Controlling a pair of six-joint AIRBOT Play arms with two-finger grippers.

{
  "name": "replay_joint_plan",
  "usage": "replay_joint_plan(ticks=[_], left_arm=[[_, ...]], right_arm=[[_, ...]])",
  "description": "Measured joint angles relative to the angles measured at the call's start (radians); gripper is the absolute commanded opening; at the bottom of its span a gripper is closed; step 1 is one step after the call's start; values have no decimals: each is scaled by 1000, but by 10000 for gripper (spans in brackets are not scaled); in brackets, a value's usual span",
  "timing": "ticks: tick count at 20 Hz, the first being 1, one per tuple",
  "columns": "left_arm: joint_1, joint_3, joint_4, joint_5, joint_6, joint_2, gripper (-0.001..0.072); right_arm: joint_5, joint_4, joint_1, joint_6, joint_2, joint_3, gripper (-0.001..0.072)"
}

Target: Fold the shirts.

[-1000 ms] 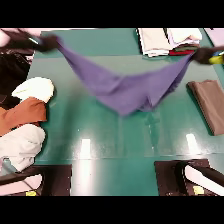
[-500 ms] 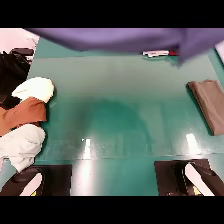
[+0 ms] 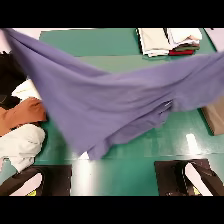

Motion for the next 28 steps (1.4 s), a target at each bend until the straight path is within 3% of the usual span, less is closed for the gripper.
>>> replay_joint_plan(ticks=[3,4,5,6,12,17,22,28], left_arm=[[-50,-76,-38,9,29,-177,25],[-70,-91,-42,10,37,-241,60],[-86,-101,-51,13,43,-296,354],[-96,-107,-58,14,45,-335,543],[-62,-147,-68,-53,0,-396,550],[-95,-391,-68,-79,-4,-314,550],[-213,-623,-147,13,5,-274,550],[-352,-713,-190,137,3,-276,550]], right_arm=[[-36,2,11,1,0,-232,14],[-54,3,20,1,0,-298,14],[-73,5,31,2,-3,-352,14],[-85,4,41,2,-10,-389,14],[-98,2,120,2,-105,-410,14],[-98,1,209,2,-191,-323,14],[-106,0,275,2,-240,-283,14],[-122,0,295,2,-247,-275,14]])
